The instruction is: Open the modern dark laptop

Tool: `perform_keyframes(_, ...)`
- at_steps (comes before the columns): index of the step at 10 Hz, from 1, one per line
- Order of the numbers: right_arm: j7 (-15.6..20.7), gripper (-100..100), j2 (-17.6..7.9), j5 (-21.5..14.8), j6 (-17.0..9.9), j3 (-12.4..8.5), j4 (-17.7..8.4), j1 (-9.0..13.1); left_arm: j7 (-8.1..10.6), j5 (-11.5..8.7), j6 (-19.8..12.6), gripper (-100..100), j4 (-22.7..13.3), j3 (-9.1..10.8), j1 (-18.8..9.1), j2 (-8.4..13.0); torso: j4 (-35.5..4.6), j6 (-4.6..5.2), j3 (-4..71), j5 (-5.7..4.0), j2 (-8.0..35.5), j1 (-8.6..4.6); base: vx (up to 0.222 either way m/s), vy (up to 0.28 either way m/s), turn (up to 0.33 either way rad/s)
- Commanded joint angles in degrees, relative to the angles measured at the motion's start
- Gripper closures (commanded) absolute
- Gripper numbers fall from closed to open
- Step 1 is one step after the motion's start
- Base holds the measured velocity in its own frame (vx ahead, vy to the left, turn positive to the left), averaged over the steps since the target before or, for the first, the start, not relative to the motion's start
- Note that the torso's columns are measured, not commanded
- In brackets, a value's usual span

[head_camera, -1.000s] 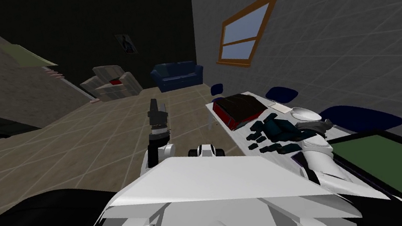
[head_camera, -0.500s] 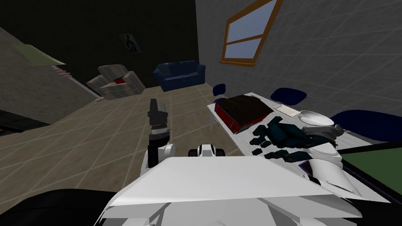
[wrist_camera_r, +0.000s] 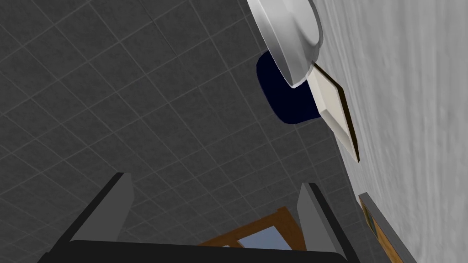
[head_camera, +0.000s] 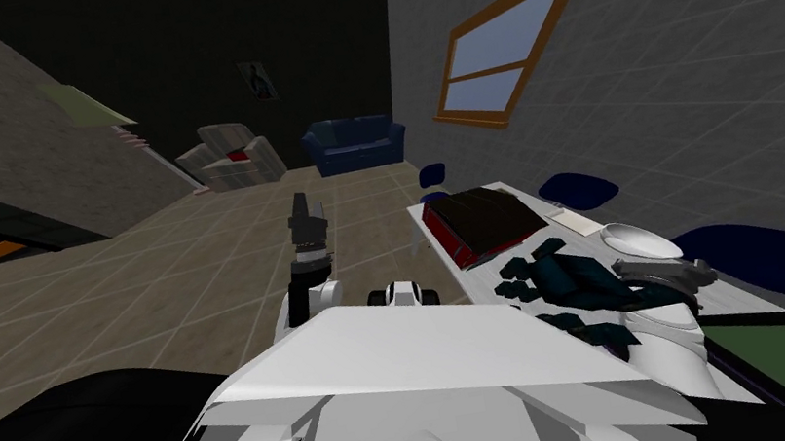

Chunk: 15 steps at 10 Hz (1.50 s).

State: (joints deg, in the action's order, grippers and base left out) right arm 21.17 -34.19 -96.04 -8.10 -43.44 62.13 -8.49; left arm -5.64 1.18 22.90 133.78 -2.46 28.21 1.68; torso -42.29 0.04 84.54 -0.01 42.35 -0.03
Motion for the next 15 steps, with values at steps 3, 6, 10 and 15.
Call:
perform_keyframes(3, -5.81, -100, 3.57, -7.94, 4.35, -7.61, 5.05, -4.93, 0.0, 0.0, 0.0, 0, 0.0, 0.0, -0.01, 0.0, 0.04, -0.08, 0.1, 0.0, -0.23, 0.04, 0.067, -0.008, 0.083)
perform_keyframes(6, -8.5, -100, 3.57, -12.41, 4.35, -9.54, 5.05, -6.27, 0.0, 0.0, 0.0, 0, 0.0, 0.0, -0.01, 0.0, -0.04, -0.02, -0.09, 0.0, 0.13, 0.01, 0.024, -0.009, -0.005)
perform_keyframes(10, -14.03, -100, 6.65, -19.81, 8.45, -16.82, 9.28, -11.3, 0.0, 0.0, 0.0, 0, 0.0, 0.0, 0.0, 0.0, 0.03, -0.01, 0.07, 0.03, -0.09, 0.05, 0.07, -0.015, 0.059)
perform_keyframes(15, -19.56, -100, 9.72, -26.36, 12.55, -23.66, 13.52, -16.33, 0.0, 0.0, 0.0, 0, 0.0, 0.0, 0.0, 0.0, 0.04, -0.02, 0.09, 0.02, -0.13, 0.06, 0.055, -0.014, 0.047)
